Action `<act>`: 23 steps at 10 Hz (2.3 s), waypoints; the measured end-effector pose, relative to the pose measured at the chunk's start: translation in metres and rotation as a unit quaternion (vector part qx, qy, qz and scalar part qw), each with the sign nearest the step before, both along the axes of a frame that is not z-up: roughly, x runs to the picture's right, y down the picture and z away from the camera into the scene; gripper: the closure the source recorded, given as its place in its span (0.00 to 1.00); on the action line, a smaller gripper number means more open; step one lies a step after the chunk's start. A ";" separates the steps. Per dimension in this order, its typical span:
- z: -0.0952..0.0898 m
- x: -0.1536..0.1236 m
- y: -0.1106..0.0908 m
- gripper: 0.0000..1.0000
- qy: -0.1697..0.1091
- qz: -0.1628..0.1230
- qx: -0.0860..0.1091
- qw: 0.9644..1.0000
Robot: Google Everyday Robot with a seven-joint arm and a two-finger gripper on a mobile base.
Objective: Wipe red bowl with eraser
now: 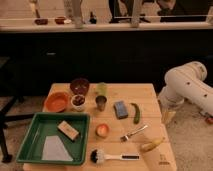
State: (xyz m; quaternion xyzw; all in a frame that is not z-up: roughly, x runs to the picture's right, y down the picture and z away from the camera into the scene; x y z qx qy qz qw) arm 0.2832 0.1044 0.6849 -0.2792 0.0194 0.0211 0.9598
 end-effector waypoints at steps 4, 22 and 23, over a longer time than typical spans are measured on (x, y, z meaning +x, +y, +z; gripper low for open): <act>0.000 0.000 0.000 0.26 0.000 0.000 0.000 1.000; -0.002 -0.078 -0.001 0.26 -0.004 0.121 0.019 0.992; -0.001 -0.092 -0.001 0.26 -0.012 0.138 0.021 0.990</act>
